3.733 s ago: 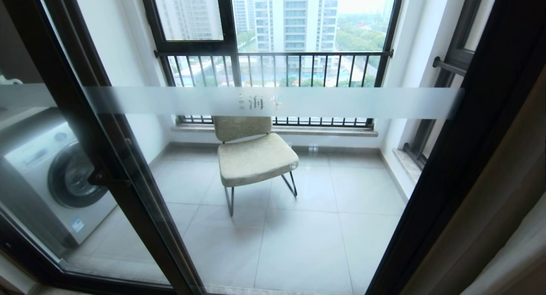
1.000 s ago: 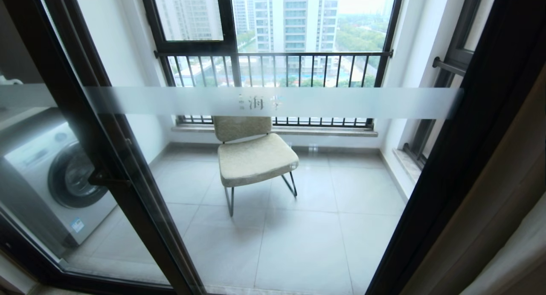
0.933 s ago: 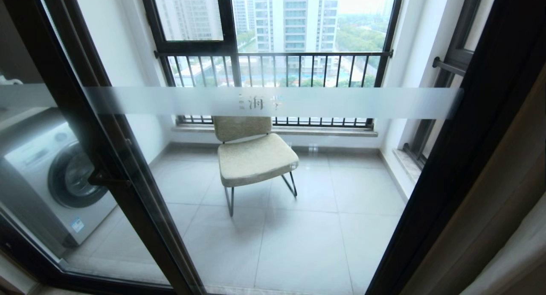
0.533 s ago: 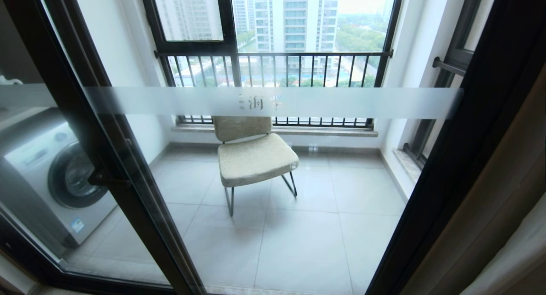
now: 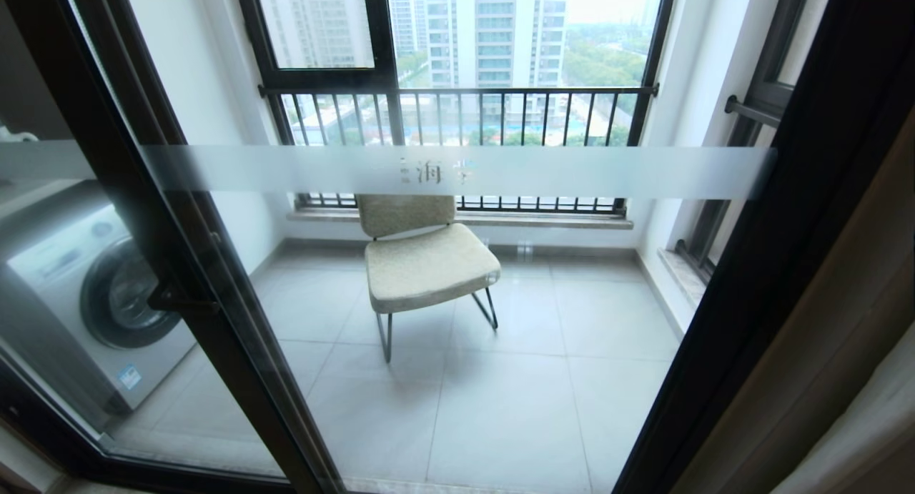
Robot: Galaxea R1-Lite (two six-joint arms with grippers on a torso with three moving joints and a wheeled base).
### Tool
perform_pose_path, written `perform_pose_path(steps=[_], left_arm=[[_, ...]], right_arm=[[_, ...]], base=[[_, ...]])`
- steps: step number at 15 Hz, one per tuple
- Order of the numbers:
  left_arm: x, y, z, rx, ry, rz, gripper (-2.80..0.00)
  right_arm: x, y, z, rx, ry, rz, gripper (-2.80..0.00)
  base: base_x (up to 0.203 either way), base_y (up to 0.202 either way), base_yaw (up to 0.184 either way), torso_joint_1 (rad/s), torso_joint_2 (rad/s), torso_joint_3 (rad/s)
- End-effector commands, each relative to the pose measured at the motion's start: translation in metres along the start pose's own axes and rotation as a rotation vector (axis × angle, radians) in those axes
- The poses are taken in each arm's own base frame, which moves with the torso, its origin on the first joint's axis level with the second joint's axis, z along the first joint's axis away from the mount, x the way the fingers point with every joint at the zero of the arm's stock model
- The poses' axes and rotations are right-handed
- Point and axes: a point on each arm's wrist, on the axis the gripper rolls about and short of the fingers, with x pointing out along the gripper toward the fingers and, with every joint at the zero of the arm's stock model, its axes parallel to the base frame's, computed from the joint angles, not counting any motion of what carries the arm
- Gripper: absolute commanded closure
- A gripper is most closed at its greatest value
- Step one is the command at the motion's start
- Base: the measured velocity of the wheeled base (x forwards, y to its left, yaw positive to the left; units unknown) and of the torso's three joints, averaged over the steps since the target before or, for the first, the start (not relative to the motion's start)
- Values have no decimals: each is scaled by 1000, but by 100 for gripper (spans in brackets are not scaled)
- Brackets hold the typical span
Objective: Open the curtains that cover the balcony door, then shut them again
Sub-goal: Close the inner curtains on both sides
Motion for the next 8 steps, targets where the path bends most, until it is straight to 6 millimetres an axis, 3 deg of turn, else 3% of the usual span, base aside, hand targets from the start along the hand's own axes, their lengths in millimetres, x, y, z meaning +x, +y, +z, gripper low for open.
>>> perform_pose_path(steps=[1, 8], left_arm=[[0, 0, 0, -1, -1, 1, 0], [0, 0, 0, -1, -1, 2, 0]], right_arm=[[0, 0, 0, 8, -1, 0, 0], [0, 0, 0, 56, -5, 0, 0]], base=[[0, 0, 0, 0, 0, 0], [0, 0, 0, 0, 0, 0]])
